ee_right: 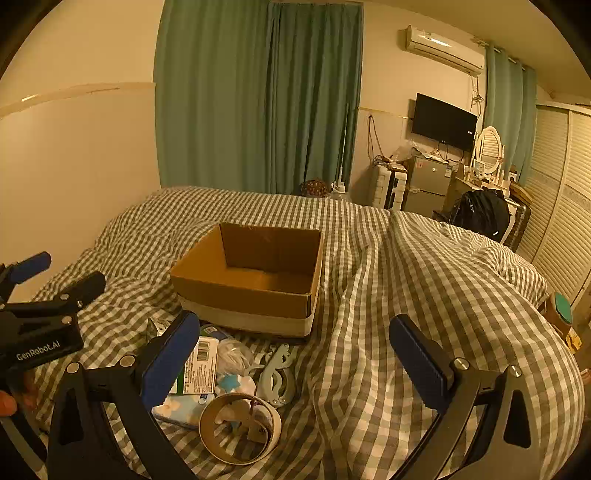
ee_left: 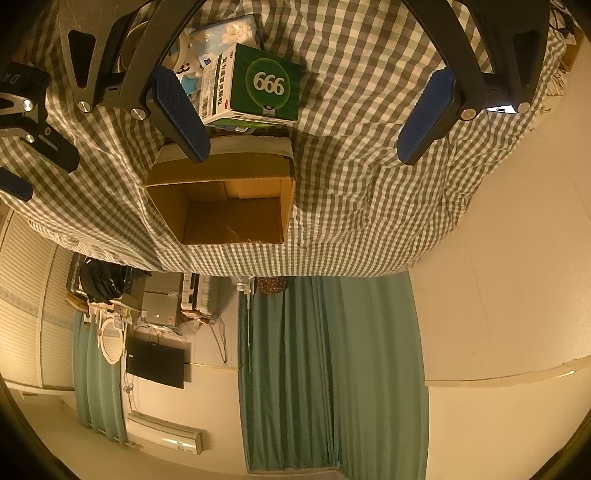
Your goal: Organize objects
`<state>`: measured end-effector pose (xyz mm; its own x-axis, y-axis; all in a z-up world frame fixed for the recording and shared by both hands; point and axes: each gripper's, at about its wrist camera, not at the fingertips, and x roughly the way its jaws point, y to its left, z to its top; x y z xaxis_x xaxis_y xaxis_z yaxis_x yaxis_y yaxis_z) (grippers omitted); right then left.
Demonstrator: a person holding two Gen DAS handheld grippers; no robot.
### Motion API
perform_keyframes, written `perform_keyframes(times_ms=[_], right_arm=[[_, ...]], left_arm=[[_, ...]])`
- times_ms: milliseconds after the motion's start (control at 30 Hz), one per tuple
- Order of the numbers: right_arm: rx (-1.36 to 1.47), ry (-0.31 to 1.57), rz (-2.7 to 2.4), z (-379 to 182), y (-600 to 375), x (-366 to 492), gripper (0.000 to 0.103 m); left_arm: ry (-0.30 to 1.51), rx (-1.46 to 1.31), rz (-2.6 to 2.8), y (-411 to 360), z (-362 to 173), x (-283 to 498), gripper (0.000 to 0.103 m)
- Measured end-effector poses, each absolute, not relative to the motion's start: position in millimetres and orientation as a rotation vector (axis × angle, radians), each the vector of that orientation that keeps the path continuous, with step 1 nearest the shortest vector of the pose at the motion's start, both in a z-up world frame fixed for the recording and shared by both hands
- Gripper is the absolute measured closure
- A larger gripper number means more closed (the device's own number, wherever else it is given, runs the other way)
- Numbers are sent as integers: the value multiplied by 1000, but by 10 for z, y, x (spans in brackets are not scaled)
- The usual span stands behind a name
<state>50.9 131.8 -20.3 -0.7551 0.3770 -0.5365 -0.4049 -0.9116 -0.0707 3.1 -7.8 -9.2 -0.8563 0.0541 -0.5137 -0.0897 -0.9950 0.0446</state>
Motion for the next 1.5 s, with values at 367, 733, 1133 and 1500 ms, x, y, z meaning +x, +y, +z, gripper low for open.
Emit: perform_keyframes(times_ms=[367, 733, 1133, 1500], right_arm=[[-810, 60, 2624, -247, 1232, 475, 0], [-827, 57, 2652, -261, 1164, 457, 0], [-1079, 91, 2614, -806, 1169, 186, 0], [-1337, 148, 2572, -1346, 1193, 27, 0]], left_arm=[[124, -784, 2857, -110, -91, 37, 0], [128, -788, 2850, -132, -114, 80, 0], [159, -989, 2790, -134, -573, -56, 0], [189, -1136, 2724, -82, -927, -125, 0]])
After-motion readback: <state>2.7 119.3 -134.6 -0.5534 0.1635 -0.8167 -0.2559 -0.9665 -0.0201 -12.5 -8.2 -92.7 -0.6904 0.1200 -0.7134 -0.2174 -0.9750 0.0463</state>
